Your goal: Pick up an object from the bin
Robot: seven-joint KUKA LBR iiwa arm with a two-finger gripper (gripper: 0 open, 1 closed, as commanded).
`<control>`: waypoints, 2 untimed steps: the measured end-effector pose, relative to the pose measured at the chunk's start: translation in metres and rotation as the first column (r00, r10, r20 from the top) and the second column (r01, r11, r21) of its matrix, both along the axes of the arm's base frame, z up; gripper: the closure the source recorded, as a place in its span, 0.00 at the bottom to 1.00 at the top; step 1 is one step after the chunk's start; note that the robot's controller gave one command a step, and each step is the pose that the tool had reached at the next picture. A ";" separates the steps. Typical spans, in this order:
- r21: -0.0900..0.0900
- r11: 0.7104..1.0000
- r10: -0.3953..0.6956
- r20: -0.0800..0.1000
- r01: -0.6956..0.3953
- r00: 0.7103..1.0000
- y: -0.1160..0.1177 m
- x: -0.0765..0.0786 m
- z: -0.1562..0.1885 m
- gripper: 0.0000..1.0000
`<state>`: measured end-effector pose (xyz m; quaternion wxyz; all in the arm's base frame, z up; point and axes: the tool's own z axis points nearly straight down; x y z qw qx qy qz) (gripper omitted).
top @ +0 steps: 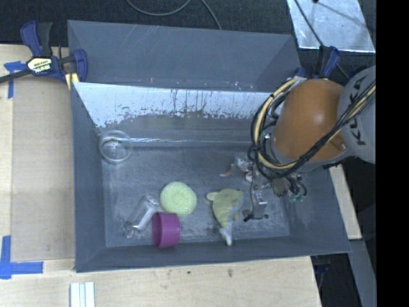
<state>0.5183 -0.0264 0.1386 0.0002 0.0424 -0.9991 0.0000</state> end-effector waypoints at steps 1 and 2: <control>0.001 0.986 -0.168 0.005 0.168 0.986 0.030 -0.012 -0.030 0.00; 0.001 0.996 -0.093 0.003 0.093 0.996 0.020 0.021 -0.069 0.00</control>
Offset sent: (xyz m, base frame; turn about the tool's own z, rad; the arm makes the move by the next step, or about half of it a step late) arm 0.0187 0.0212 -0.0686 0.0935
